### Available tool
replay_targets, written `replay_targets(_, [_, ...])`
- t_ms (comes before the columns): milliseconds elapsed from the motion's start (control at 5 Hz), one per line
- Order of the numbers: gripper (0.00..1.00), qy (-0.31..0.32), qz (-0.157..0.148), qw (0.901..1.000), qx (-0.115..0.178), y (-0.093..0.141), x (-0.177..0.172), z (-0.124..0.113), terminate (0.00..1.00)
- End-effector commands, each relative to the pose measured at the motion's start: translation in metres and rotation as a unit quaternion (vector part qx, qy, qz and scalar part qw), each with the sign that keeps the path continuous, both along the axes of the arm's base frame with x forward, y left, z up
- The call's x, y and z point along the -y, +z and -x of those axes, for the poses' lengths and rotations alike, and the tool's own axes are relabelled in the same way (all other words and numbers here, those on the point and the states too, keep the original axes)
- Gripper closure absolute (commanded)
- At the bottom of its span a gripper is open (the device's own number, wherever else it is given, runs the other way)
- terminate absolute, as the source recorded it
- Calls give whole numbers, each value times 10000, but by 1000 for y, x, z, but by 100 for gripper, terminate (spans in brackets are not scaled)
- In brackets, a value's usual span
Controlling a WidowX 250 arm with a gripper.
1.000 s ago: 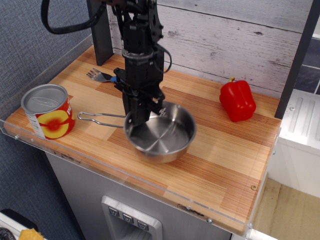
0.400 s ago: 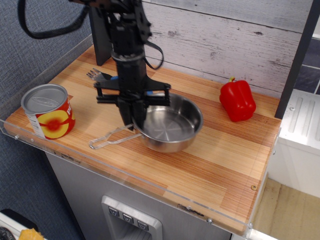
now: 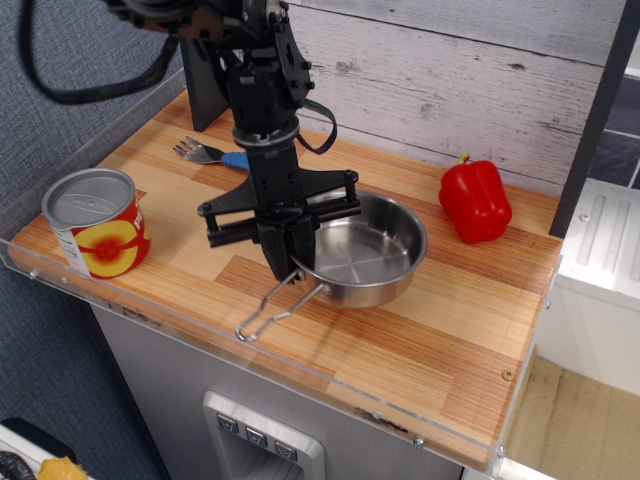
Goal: Place the metal pot next to the bell pepper.
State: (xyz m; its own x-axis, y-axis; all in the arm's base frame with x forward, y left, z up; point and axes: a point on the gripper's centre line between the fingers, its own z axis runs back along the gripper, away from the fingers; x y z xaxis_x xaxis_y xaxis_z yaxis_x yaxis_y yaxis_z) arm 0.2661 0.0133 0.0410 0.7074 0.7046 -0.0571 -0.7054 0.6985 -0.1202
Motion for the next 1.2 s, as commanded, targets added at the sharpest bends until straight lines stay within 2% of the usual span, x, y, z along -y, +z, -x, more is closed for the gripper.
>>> replay_targets(0, [100, 1394, 75, 9898, 300, 4, -3, -13, 0])
replay_targets(200, [100, 1823, 297, 9822, 341, -1, -6, -15, 0])
replay_targets(400, [100, 1997, 392, 9782, 418, -6, -7, -20, 0])
replay_targets(800, [100, 2019, 412, 9768, 579, -14, -14, -40, 0])
replay_targets(1000, [100, 2004, 309, 9779, 516, -18, -18, -48, 0])
